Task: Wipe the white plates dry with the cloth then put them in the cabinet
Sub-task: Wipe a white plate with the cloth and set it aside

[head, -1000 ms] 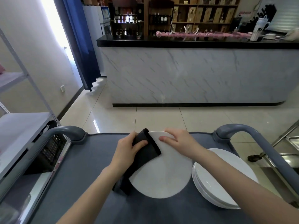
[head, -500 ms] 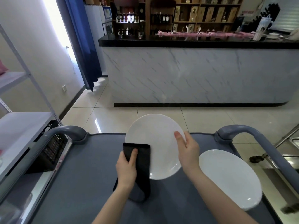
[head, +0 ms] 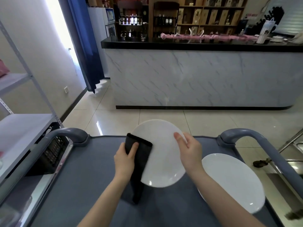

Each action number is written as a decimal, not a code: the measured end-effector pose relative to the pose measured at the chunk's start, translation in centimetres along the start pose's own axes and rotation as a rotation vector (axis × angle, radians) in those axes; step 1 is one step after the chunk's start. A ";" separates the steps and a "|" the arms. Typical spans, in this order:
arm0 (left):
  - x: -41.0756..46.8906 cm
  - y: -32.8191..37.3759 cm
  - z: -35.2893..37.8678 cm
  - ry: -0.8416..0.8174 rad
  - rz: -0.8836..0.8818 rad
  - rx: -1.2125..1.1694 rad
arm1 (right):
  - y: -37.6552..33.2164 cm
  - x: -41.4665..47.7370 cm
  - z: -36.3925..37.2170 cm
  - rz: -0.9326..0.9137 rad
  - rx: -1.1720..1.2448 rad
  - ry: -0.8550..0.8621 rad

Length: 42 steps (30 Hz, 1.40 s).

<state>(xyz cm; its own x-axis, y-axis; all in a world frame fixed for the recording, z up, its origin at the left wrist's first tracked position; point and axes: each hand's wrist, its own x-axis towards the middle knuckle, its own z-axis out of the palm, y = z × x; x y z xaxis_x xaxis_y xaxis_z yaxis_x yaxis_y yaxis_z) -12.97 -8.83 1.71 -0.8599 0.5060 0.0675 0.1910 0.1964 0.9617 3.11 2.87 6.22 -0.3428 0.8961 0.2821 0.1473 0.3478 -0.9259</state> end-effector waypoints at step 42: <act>-0.7 2.4 0.7 -0.407 -0.741 -0.420 | 4.0 -2.3 -2.2 -1.271 -0.780 -0.261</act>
<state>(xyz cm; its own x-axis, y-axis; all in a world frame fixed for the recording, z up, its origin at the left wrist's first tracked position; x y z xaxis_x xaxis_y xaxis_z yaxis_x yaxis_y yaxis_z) -11.59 -8.06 3.81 -0.4472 0.6434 -0.6213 -0.5927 0.3071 0.7446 6.54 2.84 2.47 -0.7544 -0.1472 0.6397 0.0471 0.9599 0.2763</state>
